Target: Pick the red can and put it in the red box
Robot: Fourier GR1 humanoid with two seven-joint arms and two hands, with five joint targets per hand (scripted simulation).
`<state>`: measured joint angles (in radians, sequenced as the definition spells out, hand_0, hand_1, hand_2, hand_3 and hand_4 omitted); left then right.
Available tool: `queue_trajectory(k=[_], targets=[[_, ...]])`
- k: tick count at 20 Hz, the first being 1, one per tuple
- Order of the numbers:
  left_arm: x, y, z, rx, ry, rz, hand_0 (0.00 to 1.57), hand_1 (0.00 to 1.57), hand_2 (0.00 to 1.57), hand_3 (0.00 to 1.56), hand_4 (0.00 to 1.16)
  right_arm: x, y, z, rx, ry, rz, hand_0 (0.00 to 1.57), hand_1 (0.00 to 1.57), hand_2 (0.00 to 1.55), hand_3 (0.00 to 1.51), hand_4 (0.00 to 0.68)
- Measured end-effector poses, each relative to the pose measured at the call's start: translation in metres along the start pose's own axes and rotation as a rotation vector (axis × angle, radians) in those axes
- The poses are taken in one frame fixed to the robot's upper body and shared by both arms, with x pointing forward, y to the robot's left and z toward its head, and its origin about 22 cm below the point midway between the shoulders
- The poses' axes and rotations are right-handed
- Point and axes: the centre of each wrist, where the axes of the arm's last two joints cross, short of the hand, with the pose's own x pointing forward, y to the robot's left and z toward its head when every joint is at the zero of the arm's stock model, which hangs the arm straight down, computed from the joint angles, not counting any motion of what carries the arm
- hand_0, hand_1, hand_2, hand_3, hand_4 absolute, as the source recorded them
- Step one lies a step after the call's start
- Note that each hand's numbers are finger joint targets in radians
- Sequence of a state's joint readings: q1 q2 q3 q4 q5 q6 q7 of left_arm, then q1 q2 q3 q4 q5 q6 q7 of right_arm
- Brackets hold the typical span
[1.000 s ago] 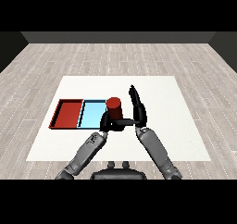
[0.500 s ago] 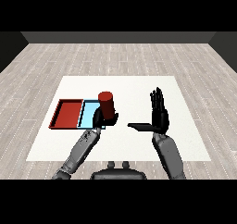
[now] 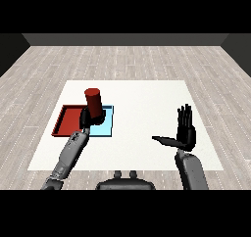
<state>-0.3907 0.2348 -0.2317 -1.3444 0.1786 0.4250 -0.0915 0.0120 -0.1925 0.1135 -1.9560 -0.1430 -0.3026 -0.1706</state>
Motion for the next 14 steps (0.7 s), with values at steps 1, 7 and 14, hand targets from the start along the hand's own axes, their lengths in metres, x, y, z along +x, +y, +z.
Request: queue_trajectory(k=[1, 7, 14], targets=[[-0.002, 0.013, -0.003, 0.019, 0.012, -0.030, 1.57, 1.57, 1.57, 1.48, 1.13, -0.002, -0.004, 0.001, -0.006, 0.004, 0.009, 0.00, 0.00, 0.00, 0.00, 0.000], [-0.020, 0.078, -0.022, 0.157, 0.126, -0.222, 1.57, 1.57, 1.56, 1.48, 1.13, -0.009, -0.023, 0.008, -0.025, 0.028, 0.034, 0.00, 0.00, 0.00, 0.00, 0.000], [-0.046, 0.161, -0.033, 0.295, 0.258, -0.412, 1.57, 1.57, 1.54, 1.43, 1.02, -0.024, -0.020, 0.004, -0.018, 0.043, 0.023, 0.00, 0.00, 0.00, 0.00, 0.000]])
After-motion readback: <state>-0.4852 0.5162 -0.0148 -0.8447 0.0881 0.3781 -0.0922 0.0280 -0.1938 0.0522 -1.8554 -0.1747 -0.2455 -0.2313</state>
